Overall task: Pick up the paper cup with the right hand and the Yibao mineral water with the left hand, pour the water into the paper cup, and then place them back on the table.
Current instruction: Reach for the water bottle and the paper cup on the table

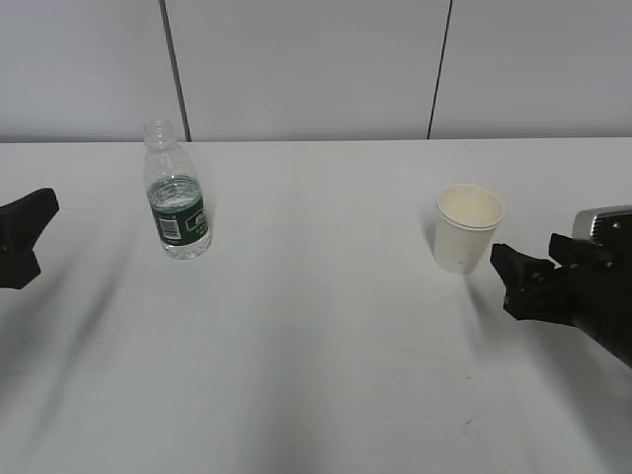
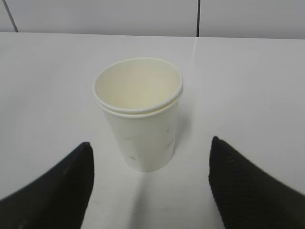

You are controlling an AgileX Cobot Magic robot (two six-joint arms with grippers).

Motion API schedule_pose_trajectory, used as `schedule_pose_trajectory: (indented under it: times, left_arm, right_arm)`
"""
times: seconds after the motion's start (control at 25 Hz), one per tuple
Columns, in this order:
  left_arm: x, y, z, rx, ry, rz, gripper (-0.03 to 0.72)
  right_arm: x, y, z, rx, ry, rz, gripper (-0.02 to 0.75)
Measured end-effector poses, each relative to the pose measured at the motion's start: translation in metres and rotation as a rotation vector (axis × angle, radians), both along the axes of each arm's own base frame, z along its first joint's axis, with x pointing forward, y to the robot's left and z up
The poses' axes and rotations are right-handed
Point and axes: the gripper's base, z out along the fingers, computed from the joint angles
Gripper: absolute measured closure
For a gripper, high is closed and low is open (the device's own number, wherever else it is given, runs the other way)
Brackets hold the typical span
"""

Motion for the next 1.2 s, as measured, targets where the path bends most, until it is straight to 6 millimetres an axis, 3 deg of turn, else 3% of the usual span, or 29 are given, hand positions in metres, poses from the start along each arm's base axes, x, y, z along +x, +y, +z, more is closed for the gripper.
schedule_pose_trajectory:
  times: [0.64,1.2]
  left_arm:
    - [-0.002,-0.004,-0.001,0.029,-0.002,-0.054,0.24]
    - [-0.002,-0.006,-0.001,0.038,-0.003,-0.072,0.24]
  right_arm:
    - [0.008,0.002,-0.019,0.017,0.058,0.007,0.134]
    - [0.039,0.006,-0.04,0.019,0.061,0.021,0.13]
